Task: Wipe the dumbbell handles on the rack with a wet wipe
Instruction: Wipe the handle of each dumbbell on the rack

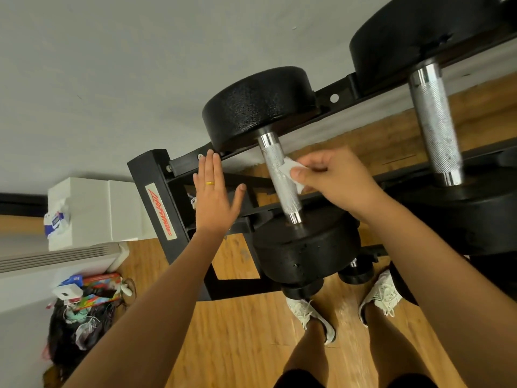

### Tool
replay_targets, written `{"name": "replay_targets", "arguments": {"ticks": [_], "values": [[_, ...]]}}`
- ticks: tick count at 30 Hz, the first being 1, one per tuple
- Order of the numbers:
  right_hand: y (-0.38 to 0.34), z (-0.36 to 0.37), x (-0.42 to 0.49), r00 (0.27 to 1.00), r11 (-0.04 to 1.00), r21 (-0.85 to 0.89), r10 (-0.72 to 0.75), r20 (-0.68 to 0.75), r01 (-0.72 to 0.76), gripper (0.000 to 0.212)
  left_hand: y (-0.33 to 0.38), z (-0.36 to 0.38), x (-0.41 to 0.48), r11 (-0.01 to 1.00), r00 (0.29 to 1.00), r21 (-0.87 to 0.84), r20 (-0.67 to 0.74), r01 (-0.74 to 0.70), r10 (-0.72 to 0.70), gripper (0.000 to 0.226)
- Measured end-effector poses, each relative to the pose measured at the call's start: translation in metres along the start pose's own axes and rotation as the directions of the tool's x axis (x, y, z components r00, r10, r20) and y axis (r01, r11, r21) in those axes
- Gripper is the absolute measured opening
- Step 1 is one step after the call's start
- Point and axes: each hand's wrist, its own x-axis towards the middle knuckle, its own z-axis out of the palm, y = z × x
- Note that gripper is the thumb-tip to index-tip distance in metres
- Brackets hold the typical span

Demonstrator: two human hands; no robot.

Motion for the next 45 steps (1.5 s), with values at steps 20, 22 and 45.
{"name": "replay_targets", "arguments": {"ticks": [20, 22, 45], "values": [[-0.017, 0.005, 0.03, 0.995, 0.999, 0.023, -0.029, -0.093, 0.031, 0.015, -0.003, 0.013, -0.001, 0.994, 0.997, -0.107, -0.076, -0.026, 0.018, 0.072], [-0.006, 0.0, 0.012, 0.999, 0.999, -0.031, 0.028, -0.018, -0.028, 0.018, -0.004, 0.015, -0.001, 0.992, 0.996, -0.121, -0.086, -0.026, 0.015, 0.072], [-0.012, 0.001, -0.031, 0.988, 0.95, -0.312, -0.037, -0.152, -0.012, 0.018, -0.006, 0.016, -0.003, 0.972, 0.992, -0.225, -0.112, -0.074, 0.05, 0.072]]}}
